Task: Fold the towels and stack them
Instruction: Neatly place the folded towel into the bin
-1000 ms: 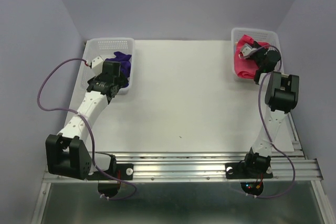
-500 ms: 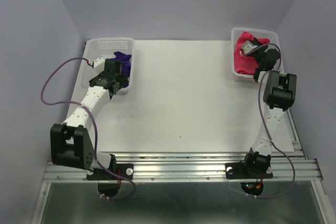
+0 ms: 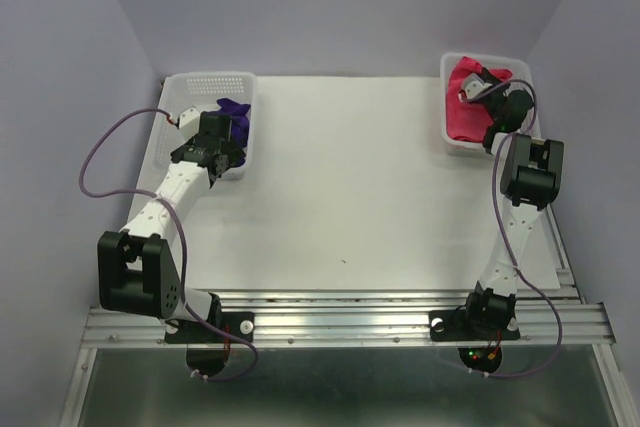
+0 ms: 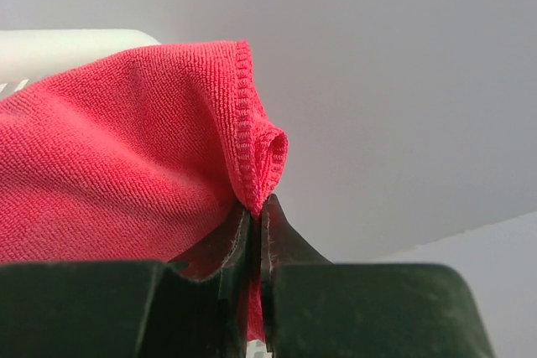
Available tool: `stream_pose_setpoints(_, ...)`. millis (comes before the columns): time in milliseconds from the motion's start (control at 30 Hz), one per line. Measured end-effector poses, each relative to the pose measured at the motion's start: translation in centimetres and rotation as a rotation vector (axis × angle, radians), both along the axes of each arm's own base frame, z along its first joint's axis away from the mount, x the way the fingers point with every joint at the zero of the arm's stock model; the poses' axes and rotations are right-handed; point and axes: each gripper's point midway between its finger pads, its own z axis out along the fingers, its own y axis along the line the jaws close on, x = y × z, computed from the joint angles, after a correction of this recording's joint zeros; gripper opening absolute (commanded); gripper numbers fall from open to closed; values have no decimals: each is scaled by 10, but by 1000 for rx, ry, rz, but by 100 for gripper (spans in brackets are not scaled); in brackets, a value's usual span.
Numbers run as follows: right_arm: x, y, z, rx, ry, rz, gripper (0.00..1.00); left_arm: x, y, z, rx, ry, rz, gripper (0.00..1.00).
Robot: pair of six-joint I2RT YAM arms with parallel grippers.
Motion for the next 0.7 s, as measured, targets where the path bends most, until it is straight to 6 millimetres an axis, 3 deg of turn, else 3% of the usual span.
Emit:
stream_pose_setpoints(67, 2, 0, 4, 4, -7, 1, 11, 0, 0, -2, 0, 7, 0, 99)
stream_pose_setpoints(133, 2, 0, 6, 5, -11, 2, 21, 0, 0, -4, -1, 14, -1, 99)
stream_pose_setpoints(267, 2, -1, 5, 9, -9, 1, 78, 1, 0, -6, -3, 19, -4, 99)
stream_pose_setpoints(300, 2, -1, 6, 6, -10, 0, 84, 1, -1, -6, -4, 18, -5, 99)
stream_pose_setpoints(333, 2, -1, 6, 10, -9, 0, 100, 1, -1, -6, -4, 19, -6, 99)
stream_pose_setpoints(700, -6, 0, 6, 47, -21, -5, 100, 7, -9, 0, -39, -6, -35, 99)
